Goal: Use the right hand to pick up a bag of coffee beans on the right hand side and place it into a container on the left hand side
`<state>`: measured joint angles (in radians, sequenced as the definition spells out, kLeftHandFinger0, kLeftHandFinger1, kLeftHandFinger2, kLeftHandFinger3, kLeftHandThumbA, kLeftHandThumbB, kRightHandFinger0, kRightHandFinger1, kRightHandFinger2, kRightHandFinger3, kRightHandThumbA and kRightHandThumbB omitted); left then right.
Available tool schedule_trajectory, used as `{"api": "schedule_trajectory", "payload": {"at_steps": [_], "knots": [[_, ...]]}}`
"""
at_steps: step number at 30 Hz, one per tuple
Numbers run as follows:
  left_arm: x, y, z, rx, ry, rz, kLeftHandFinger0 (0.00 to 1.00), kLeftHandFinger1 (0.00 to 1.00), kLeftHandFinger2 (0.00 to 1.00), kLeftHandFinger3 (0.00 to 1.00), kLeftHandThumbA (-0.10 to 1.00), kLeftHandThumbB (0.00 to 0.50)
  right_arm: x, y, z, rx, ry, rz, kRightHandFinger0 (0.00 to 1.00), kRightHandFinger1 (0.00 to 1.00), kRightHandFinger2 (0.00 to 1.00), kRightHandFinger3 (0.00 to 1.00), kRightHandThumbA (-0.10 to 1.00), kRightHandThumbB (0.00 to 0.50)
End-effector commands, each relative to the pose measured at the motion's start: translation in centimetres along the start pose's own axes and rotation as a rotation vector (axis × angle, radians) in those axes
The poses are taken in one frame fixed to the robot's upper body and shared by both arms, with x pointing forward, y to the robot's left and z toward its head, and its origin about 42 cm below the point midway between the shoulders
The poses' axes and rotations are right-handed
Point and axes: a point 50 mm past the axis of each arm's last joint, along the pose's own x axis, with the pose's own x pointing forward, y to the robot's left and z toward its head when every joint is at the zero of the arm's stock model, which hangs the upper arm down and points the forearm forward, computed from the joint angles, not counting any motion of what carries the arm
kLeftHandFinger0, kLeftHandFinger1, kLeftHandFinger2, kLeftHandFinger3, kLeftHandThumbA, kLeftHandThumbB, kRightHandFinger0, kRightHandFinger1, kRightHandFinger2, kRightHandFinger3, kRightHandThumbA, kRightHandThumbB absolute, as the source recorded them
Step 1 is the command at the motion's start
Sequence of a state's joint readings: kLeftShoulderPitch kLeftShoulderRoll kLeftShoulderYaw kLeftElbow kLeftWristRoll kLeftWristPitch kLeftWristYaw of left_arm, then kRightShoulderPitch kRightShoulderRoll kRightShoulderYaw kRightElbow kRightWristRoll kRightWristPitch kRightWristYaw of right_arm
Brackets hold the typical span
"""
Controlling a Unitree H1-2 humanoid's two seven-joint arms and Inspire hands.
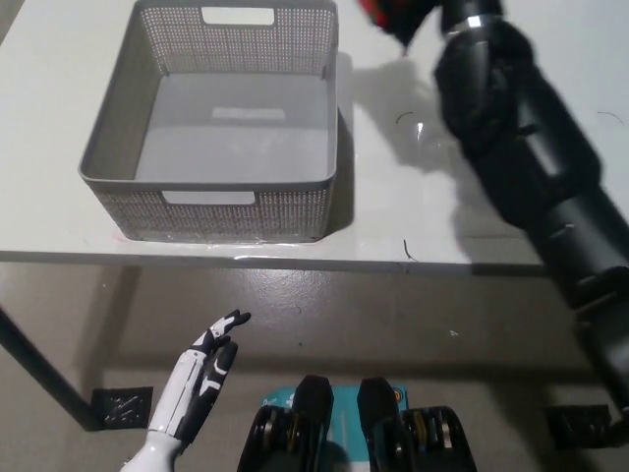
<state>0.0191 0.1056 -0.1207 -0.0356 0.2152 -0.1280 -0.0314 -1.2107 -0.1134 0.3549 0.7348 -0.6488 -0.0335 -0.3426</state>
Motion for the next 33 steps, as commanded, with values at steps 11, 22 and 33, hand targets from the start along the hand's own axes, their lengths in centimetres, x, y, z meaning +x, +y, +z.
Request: {"api": "schedule_trajectory", "payload": {"at_steps": [11, 22, 33], "knots": [[1.0, 0.1, 1.7, 0.069, -0.063, -0.017, 1.00, 1.00, 1.00, 1.00, 1.00, 0.223, 5.1, 0.8, 7.9, 0.003, -0.121, -0.022, 0.00, 0.48, 0.86, 0.91, -0.10, 0.176], [1.3, 0.4, 2.0, 0.112, -0.093, -0.032, 1.00, 1.00, 1.00, 1.00, 1.00, 0.223, 5.0, 2.4, 7.2, -0.006, -0.077, 0.027, 0.00, 0.52, 0.89, 1.00, -0.10, 0.164], [1.7, 0.2, 2.2, 0.115, -0.097, -0.052, 1.00, 1.00, 1.00, 1.00, 1.00, 0.245, 5.0, 3.7, 7.2, -0.016, 0.006, 0.233, 0.72, 1.00, 1.00, 1.00, 0.54, 0.374]]}}
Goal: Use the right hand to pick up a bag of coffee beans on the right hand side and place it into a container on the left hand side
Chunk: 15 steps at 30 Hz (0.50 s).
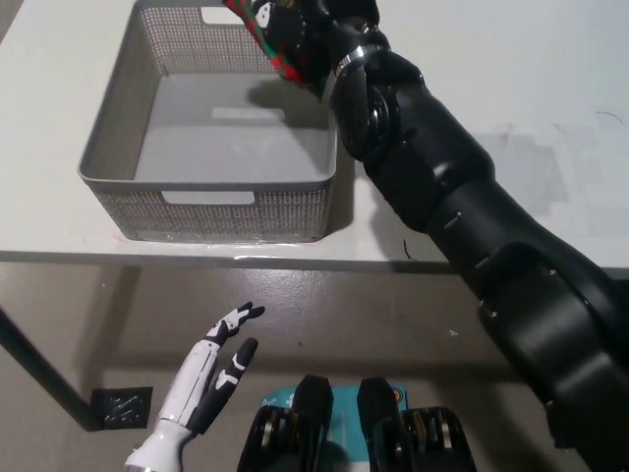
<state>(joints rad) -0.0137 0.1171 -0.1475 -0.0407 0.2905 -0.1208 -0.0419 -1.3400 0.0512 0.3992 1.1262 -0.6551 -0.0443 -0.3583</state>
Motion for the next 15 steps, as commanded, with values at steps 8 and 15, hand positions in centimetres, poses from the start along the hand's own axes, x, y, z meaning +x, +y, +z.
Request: {"api": "schedule_trajectory", "payload": {"at_steps": [8, 15], "knots": [[1.2, 0.9, 1.6, 0.068, -0.079, -0.043, 1.00, 1.00, 1.00, 1.00, 1.00, 0.224, 2.3, -4.7, 1.4, -0.009, -0.022, 0.115, 1.00, 1.00, 1.00, 1.00, 0.94, 0.436], [1.3, 0.9, 1.7, 0.079, -0.077, -0.054, 1.00, 1.00, 1.00, 1.00, 1.00, 0.214, 1.8, -4.9, -0.1, -0.029, 0.023, 0.137, 1.00, 1.00, 1.00, 1.00, 1.00, 0.444]]}}
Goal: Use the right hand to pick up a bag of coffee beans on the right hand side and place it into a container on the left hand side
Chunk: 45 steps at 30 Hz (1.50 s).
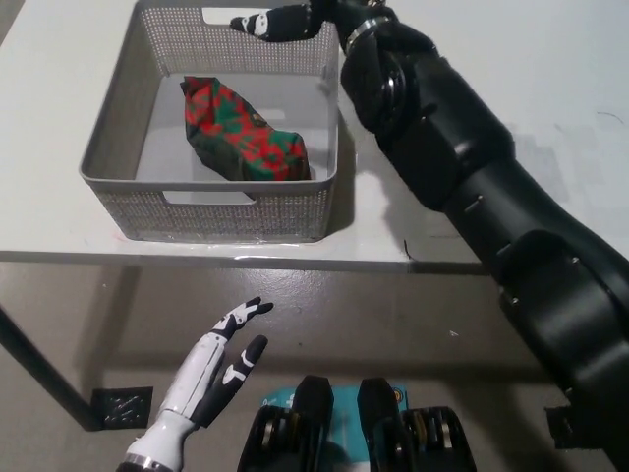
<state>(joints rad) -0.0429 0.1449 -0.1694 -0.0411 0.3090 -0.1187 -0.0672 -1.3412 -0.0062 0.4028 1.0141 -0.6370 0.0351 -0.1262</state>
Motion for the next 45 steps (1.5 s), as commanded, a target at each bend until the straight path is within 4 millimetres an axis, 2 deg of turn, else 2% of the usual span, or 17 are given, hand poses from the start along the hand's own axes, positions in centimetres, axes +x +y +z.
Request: {"api": "schedule_trajectory", "payload": {"at_steps": [1, 7, 9, 11, 15, 16, 19, 21, 22, 25, 27, 31, 37, 39, 41, 44, 45], "knots": [[0.5, 0.6, 1.2, 0.033, -0.047, -0.004, 1.00, 1.00, 1.00, 1.00, 1.00, 0.217, 0.6, -3.0, 0.3, -0.012, -0.002, -0.008, 1.00, 1.00, 1.00, 1.00, 1.00, 0.436], [0.6, 0.6, 1.2, 0.026, -0.047, -0.015, 1.00, 1.00, 1.00, 1.00, 1.00, 0.203, -0.6, -5.3, -2.0, -0.018, 0.002, -0.070, 1.00, 1.00, 1.00, 1.00, 1.00, 0.429], [0.6, 0.7, 1.2, 0.028, -0.034, -0.020, 1.00, 1.00, 1.00, 1.00, 1.00, 0.232, -1.8, -7.5, -3.2, 0.000, -0.001, -0.110, 1.00, 1.00, 1.00, 1.00, 1.00, 0.375], [0.6, 0.7, 1.3, 0.017, -0.024, -0.016, 1.00, 1.00, 1.00, 1.00, 1.00, 0.244, -3.1, -9.6, -4.3, 0.059, -0.030, -0.177, 1.00, 1.00, 1.00, 1.00, 1.00, 0.399], [0.6, 1.0, 1.4, 0.028, -0.032, -0.014, 1.00, 1.00, 1.00, 1.00, 1.00, 0.218, -7.3, -13.4, -6.0, 0.157, -0.079, -0.299, 1.00, 1.00, 1.00, 1.00, 1.00, 0.410], [0.6, 1.0, 1.4, 0.025, -0.036, -0.009, 1.00, 1.00, 1.00, 1.00, 1.00, 0.201, -9.2, -14.3, -6.6, 0.177, -0.088, -0.343, 1.00, 1.00, 1.00, 1.00, 1.00, 0.382], [0.4, 1.1, 1.2, 0.029, -0.036, -0.002, 1.00, 1.00, 1.00, 1.00, 1.00, 0.199, -12.4, -14.8, -7.6, 0.218, -0.100, -0.387, 1.00, 1.00, 1.00, 1.00, 1.00, 0.357], [0.3, 1.0, 1.2, 0.027, -0.034, -0.003, 1.00, 1.00, 1.00, 1.00, 1.00, 0.206, -16.1, -14.4, -9.0, 0.303, -0.107, -0.438, 1.00, 1.00, 1.00, 1.00, 1.00, 0.374], [0.2, 1.0, 1.1, 0.026, -0.032, -0.004, 1.00, 1.00, 1.00, 1.00, 1.00, 0.206, -16.6, -14.2, -9.1, 0.322, -0.109, -0.445, 1.00, 1.00, 1.00, 1.00, 1.00, 0.371], [0.2, 1.0, 0.8, 0.021, -0.030, 0.001, 1.00, 1.00, 1.00, 1.00, 1.00, 0.208, -20.8, -11.8, -10.5, 0.444, -0.137, -0.468, 1.00, 1.00, 1.00, 1.00, 1.00, 0.383], [0.4, 1.1, 0.7, 0.027, -0.031, 0.002, 1.00, 1.00, 1.00, 1.00, 1.00, 0.202, -22.4, -10.3, -10.9, 0.494, -0.147, -0.456, 1.00, 1.00, 1.00, 1.00, 1.00, 0.379], [0.2, 0.9, 0.3, 0.023, -0.019, 0.000, 1.00, 1.00, 1.00, 1.00, 1.00, 0.197, -27.0, -4.8, -11.1, 0.615, -0.162, -0.396, 1.00, 1.00, 1.00, 1.00, 1.00, 0.348], [0.1, 0.7, 0.1, 0.011, -0.001, 0.011, 1.00, 1.00, 1.00, 1.00, 1.00, 0.193, -30.5, 1.5, -10.3, 0.795, -0.139, -0.327, 1.00, 1.00, 1.00, 1.00, 1.00, 0.371], [0.0, 0.6, 0.0, 0.000, 0.012, 0.013, 1.00, 1.00, 1.00, 1.00, 1.00, 0.220, -31.7, 3.6, -10.1, 0.853, -0.118, -0.297, 1.00, 1.00, 1.00, 1.00, 1.00, 0.377], [0.0, 0.4, -0.1, -0.013, 0.016, 0.013, 1.00, 1.00, 1.00, 1.00, 1.00, 0.218, -33.3, 5.9, -9.8, 0.925, -0.080, -0.252, 1.00, 1.00, 1.00, 1.00, 1.00, 0.405], [-0.6, 0.0, -0.1, -0.032, 0.027, 0.017, 1.00, 1.00, 1.00, 1.00, 1.00, 0.220, -35.7, 8.6, -9.4, 1.030, -0.038, -0.201, 1.00, 1.00, 1.00, 1.00, 0.96, 0.378], [-0.7, 0.0, -0.1, -0.036, 0.023, 0.020, 1.00, 1.00, 1.00, 1.00, 1.00, 0.210, -36.5, 9.6, -9.4, 1.071, -0.016, -0.190, 1.00, 1.00, 1.00, 1.00, 0.98, 0.390]]}}
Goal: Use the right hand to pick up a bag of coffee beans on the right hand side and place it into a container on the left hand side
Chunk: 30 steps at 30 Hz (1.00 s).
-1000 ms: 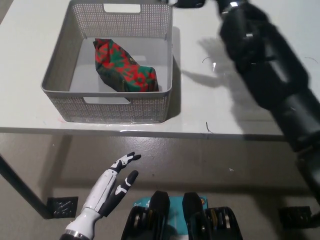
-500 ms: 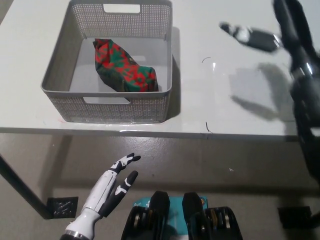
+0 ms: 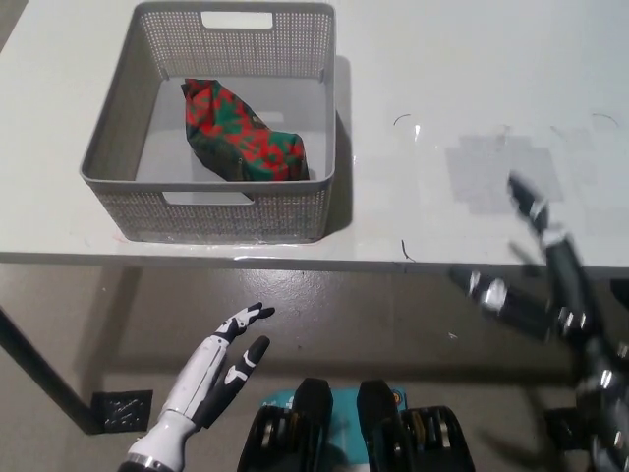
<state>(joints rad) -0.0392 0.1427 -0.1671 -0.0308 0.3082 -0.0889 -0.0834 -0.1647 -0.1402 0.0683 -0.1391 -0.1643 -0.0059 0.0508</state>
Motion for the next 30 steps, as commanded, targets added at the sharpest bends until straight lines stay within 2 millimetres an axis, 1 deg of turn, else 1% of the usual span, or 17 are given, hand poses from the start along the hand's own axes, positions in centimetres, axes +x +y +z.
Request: {"api": "schedule_trajectory", "payload": {"at_steps": [1, 2, 4, 5, 6, 8, 9, 10, 11, 12, 14, 17, 21, 22, 24, 29, 30], "knots": [[-0.8, 0.0, 0.3, -0.038, -0.021, 0.042, 1.00, 1.00, 1.00, 1.00, 1.00, 0.216, -4.0, 2.7, 0.1, 0.336, -0.113, 0.073, 1.00, 1.00, 1.00, 1.00, 0.99, 0.361], [-0.9, 0.0, 0.3, -0.041, -0.017, 0.050, 1.00, 1.00, 1.00, 1.00, 1.00, 0.217, -4.9, 3.2, -0.6, 0.377, -0.090, 0.081, 1.00, 1.00, 1.00, 1.00, 1.00, 0.325], [-0.9, 0.3, 0.2, -0.044, -0.018, 0.064, 1.00, 1.00, 1.00, 1.00, 1.00, 0.218, -5.4, 3.8, -1.3, 0.399, -0.081, 0.089, 1.00, 1.00, 1.00, 1.00, 1.00, 0.311], [-0.9, 0.5, 0.1, -0.047, -0.018, 0.072, 1.00, 1.00, 1.00, 1.00, 1.00, 0.224, -6.1, 4.4, -2.2, 0.426, -0.055, 0.090, 1.00, 1.00, 1.00, 1.00, 1.00, 0.302], [-0.9, 0.7, 0.1, -0.050, -0.018, 0.079, 1.00, 1.00, 1.00, 1.00, 1.00, 0.231, -6.4, 4.8, -2.7, 0.433, -0.048, 0.093, 1.00, 1.00, 1.00, 1.00, 1.00, 0.288], [-1.1, 1.1, -0.1, -0.052, -0.009, 0.087, 1.00, 1.00, 1.00, 1.00, 1.00, 0.259, -7.8, 5.7, -3.9, 0.451, -0.008, 0.094, 1.00, 1.00, 1.00, 1.00, 1.00, 0.271], [-1.2, 1.1, -0.1, -0.052, -0.008, 0.087, 1.00, 1.00, 1.00, 1.00, 1.00, 0.257, -8.2, 5.7, -4.2, 0.449, 0.001, 0.095, 1.00, 1.00, 1.00, 1.00, 1.00, 0.270], [-1.2, 1.1, -0.2, -0.050, -0.007, 0.088, 1.00, 1.00, 1.00, 1.00, 1.00, 0.259, -8.5, 5.8, -4.5, 0.444, 0.005, 0.095, 1.00, 1.00, 1.00, 1.00, 1.00, 0.258], [-1.2, 1.0, -0.3, -0.053, -0.006, 0.090, 1.00, 1.00, 1.00, 1.00, 1.00, 0.253, -8.8, 5.8, -5.0, 0.437, 0.009, 0.093, 1.00, 1.00, 1.00, 1.00, 1.00, 0.229], [-1.2, 1.0, -0.4, -0.056, -0.004, 0.091, 1.00, 1.00, 1.00, 1.00, 1.00, 0.252, -8.9, 5.8, -5.2, 0.435, 0.015, 0.092, 1.00, 1.00, 1.00, 1.00, 1.00, 0.218], [-1.4, 0.8, -0.5, -0.062, -0.001, 0.095, 1.00, 1.00, 1.00, 1.00, 1.00, 0.248, -9.1, 5.7, -5.6, 0.420, 0.026, 0.085, 1.00, 1.00, 1.00, 1.00, 1.00, 0.214], [-1.5, 0.8, -0.6, -0.066, 0.002, 0.101, 1.00, 1.00, 1.00, 1.00, 1.00, 0.245, -8.8, 5.7, -6.1, 0.412, 0.041, 0.075, 1.00, 1.00, 1.00, 1.00, 1.00, 0.232], [-1.4, 0.8, -0.6, -0.067, -0.001, 0.107, 1.00, 1.00, 1.00, 1.00, 1.00, 0.237, -8.3, 5.6, -6.3, 0.404, 0.054, 0.067, 1.00, 1.00, 1.00, 1.00, 1.00, 0.218], [-1.4, 0.8, -0.6, -0.070, 0.002, 0.109, 1.00, 1.00, 1.00, 1.00, 1.00, 0.245, -8.0, 5.6, -6.3, 0.398, 0.056, 0.067, 1.00, 1.00, 1.00, 1.00, 1.00, 0.232], [-1.3, 0.9, -0.6, -0.071, 0.004, 0.111, 1.00, 1.00, 1.00, 1.00, 1.00, 0.249, -7.8, 5.7, -6.4, 0.392, 0.062, 0.069, 1.00, 1.00, 1.00, 1.00, 1.00, 0.243], [-0.9, 1.2, -0.5, -0.070, -0.004, 0.116, 1.00, 1.00, 1.00, 1.00, 1.00, 0.247, -7.2, 5.8, -6.6, 0.372, 0.061, 0.070, 1.00, 1.00, 1.00, 1.00, 1.00, 0.252], [-0.9, 1.1, -0.6, -0.071, 0.001, 0.115, 1.00, 1.00, 1.00, 1.00, 1.00, 0.255, -7.1, 5.8, -6.5, 0.371, 0.060, 0.072, 1.00, 1.00, 1.00, 1.00, 1.00, 0.252]]}}
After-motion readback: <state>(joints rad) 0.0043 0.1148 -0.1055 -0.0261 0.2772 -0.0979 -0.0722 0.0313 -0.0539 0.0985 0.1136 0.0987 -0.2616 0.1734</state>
